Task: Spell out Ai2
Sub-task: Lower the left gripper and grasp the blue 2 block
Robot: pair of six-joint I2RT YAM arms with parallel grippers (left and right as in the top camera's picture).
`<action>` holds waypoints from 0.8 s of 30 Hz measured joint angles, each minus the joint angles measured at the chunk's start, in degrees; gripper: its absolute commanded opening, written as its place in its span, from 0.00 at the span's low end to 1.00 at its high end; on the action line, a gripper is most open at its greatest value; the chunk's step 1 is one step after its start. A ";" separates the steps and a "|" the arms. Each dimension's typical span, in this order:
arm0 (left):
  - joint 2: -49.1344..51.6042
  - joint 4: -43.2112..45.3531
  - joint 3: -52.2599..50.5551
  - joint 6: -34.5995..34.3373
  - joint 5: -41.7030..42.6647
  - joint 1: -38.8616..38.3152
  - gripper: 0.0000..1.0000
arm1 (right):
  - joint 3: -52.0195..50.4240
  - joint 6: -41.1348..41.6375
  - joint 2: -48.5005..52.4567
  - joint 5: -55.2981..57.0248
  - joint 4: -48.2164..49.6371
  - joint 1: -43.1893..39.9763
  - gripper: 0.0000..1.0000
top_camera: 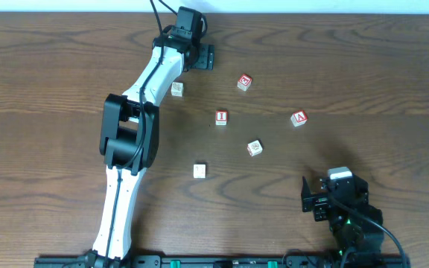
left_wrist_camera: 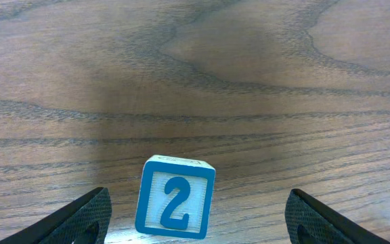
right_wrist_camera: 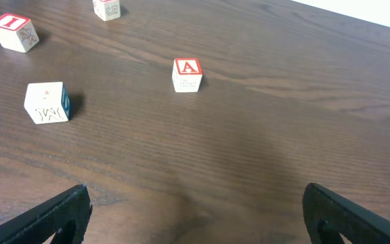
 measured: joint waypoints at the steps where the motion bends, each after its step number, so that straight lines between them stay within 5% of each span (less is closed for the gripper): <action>1: 0.00 0.00 0.00 0.00 -0.24 0.00 0.82 | 0.00 0.00 0.00 -0.02 0.00 0.00 0.99; 24: 0.74 -0.17 0.00 0.44 -1.99 0.00 0.61 | 0.00 0.00 0.00 -0.02 0.00 0.00 0.99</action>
